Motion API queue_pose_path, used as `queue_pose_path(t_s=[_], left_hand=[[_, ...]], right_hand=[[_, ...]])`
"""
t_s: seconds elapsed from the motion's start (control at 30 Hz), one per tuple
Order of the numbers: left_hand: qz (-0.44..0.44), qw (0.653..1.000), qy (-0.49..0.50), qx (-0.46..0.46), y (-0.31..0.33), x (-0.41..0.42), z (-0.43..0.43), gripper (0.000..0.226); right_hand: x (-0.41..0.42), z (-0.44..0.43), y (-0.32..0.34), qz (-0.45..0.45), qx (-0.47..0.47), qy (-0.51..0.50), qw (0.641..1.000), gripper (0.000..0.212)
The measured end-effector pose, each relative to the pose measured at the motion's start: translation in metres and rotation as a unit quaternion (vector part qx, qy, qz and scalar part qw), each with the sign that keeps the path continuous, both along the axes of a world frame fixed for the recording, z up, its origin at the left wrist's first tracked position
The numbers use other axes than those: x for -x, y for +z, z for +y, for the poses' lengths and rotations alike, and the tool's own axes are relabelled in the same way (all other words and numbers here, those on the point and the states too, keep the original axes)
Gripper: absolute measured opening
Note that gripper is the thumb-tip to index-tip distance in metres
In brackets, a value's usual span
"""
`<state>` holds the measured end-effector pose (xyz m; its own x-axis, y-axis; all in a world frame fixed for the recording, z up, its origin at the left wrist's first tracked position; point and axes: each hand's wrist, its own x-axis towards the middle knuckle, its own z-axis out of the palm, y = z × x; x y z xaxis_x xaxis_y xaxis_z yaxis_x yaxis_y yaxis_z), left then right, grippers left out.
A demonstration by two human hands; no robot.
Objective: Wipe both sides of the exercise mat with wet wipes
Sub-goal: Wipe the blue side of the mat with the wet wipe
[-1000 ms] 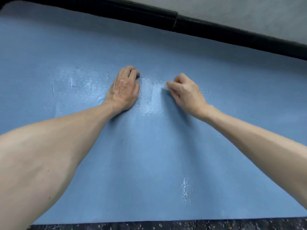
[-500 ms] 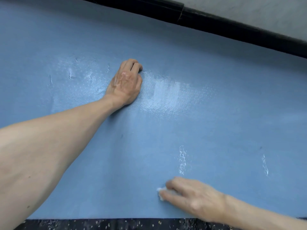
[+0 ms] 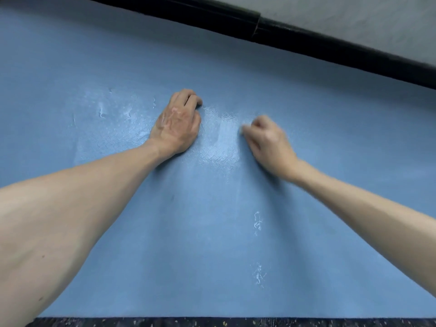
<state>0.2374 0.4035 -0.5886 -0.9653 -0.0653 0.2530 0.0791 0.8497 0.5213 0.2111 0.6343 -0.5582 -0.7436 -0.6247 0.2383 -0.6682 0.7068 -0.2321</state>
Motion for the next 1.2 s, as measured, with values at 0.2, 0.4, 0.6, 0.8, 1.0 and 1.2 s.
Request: queue_pose_path(t_s=[0.2, 0.4, 0.6, 0.8, 1.0, 1.2], left_hand=[[0.007, 1.0, 0.006, 0.012, -0.005, 0.005, 0.003, 0.026], [0.0, 0.997, 0.031, 0.064, 0.004, 0.042, 0.019, 0.019], [-0.015, 0.994, 0.046, 0.094, 0.004, 0.102, 0.025, 0.023], [0.002, 0.995, 0.06, 0.077, 0.0, 0.108, 0.023, 0.016], [-0.011, 0.993, 0.07, 0.093, -0.001, 0.108, 0.022, 0.013], [-0.026, 0.994, 0.059, 0.084, 0.001, 0.107, 0.024, 0.017]], right_hand=[[-0.126, 0.043, 0.01, -0.135, -0.013, 0.234, 0.963, 0.023], [-0.006, 0.004, -0.007, -0.033, 0.035, 0.134, 0.99, 0.02], [0.117, -0.035, -0.008, 0.027, 0.063, -0.032, 0.997, 0.021], [0.046, -0.007, 0.0, -0.03, 0.031, 0.053, 0.998, 0.01], [0.063, 0.009, 0.004, -0.068, 0.024, 0.14, 0.988, 0.018], [0.19, -0.044, -0.001, -0.006, 0.045, -0.007, 0.999, 0.019]])
